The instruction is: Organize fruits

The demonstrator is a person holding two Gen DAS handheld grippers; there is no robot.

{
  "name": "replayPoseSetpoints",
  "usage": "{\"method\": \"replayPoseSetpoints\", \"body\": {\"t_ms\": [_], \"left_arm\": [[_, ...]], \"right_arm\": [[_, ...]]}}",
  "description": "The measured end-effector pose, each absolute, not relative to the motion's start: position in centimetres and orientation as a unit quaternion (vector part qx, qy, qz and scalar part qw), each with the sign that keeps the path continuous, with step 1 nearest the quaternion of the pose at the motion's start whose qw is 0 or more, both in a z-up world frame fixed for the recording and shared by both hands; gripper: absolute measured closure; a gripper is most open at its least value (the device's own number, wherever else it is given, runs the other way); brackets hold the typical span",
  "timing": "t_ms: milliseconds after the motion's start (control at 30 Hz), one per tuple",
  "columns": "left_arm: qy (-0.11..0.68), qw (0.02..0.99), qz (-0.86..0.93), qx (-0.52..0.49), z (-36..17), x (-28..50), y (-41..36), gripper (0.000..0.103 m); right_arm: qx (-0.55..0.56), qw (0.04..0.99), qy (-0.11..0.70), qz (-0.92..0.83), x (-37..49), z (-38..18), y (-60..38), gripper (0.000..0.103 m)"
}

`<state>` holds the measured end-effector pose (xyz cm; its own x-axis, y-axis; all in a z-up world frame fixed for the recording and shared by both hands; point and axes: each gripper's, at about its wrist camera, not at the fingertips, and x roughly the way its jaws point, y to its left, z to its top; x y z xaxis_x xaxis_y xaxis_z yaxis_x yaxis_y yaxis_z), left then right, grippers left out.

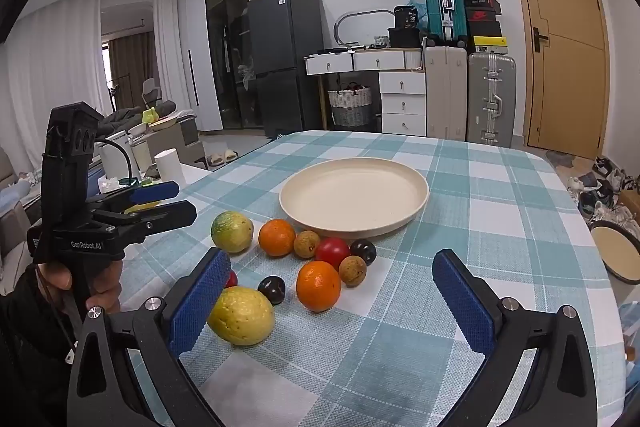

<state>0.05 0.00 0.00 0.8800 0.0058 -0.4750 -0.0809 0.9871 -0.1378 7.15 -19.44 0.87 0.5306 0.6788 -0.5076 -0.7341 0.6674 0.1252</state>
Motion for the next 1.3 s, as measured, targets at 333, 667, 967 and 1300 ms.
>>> {"method": "replayPoseSetpoints", "body": {"t_ms": [333, 667, 967, 1300], "left_arm": [[0.244, 0.966, 0.020, -0.087, -0.52, 0.63, 0.28, 0.001], [0.239, 0.968, 0.021, -0.077, 0.00, 0.10, 0.02, 0.001], [0.238, 0.968, 0.022, -0.076, 0.05, 0.07, -0.10, 0.001], [0.238, 0.968, 0.022, -0.075, 0.07, 0.09, -0.19, 0.001]], "right_arm": [[-0.054, 0.871, 0.268, 0.408, 7.23, 0.87, -19.38, 0.000], [-0.055, 0.871, 0.267, 0.409, 7.07, 0.72, -19.50, 0.000], [-0.056, 0.872, 0.266, 0.407, 7.16, 0.84, -19.19, 0.000], [-0.056, 0.872, 0.266, 0.408, 7.19, 0.83, -19.21, 0.000]]}}
